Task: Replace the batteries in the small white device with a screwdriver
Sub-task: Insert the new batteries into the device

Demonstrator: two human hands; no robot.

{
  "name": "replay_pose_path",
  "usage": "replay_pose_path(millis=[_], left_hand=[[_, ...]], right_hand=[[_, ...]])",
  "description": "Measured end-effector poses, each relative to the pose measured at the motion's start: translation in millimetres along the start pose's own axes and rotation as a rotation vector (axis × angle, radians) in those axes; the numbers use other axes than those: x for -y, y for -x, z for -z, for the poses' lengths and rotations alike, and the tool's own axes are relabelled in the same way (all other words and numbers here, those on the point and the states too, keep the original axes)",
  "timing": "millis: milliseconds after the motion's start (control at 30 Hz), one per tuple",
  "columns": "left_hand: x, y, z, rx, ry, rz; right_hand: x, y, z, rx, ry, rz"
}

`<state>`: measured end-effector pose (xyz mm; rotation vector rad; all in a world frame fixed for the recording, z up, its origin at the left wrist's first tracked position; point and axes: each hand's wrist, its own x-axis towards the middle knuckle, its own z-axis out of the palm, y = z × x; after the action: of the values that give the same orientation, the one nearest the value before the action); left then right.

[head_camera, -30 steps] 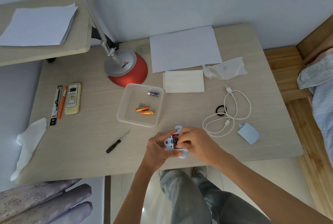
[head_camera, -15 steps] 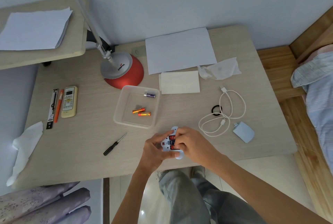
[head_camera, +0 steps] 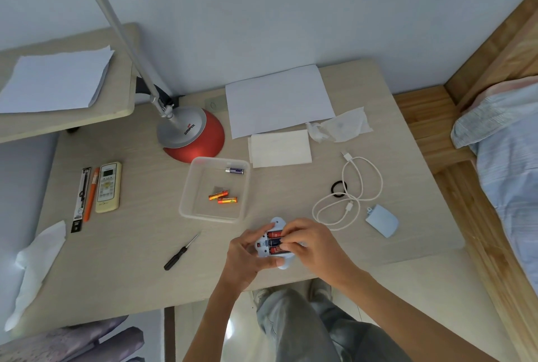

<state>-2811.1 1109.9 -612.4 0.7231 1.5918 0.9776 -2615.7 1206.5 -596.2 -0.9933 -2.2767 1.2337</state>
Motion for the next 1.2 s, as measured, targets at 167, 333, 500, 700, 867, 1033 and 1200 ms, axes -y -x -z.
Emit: replay_pose_path(millis=[167,333,500,700,867,1033,1200], left_hand=[[3,0,0,0.009,0.035,0.007],[3,-1,1,0.01,0.021,0.009],[1,0,1,0.017,0.016,0.01],[-1,-1,3,0.028,0.013,0.027],[-1,1,1,0.02,0.032,0.042],[-5,3,1,0.025,0.023,0.051],[-12,8,2,0.028,-0.058,0.051]], right_hand=[[0,5,16,-0.035,-0.022,-0.115],[-2,13,25,0.284,0.111,-0.216],[-5,4,4,0.233,0.18,-0.126],[-14,-1,-5,0.215,0.154,-0.203],[-21,0,-7,0.178,0.116,-0.192],[-21,1,-8,0.174,0.113,-0.172],[-20,4,-10,0.156,0.129,-0.175]])
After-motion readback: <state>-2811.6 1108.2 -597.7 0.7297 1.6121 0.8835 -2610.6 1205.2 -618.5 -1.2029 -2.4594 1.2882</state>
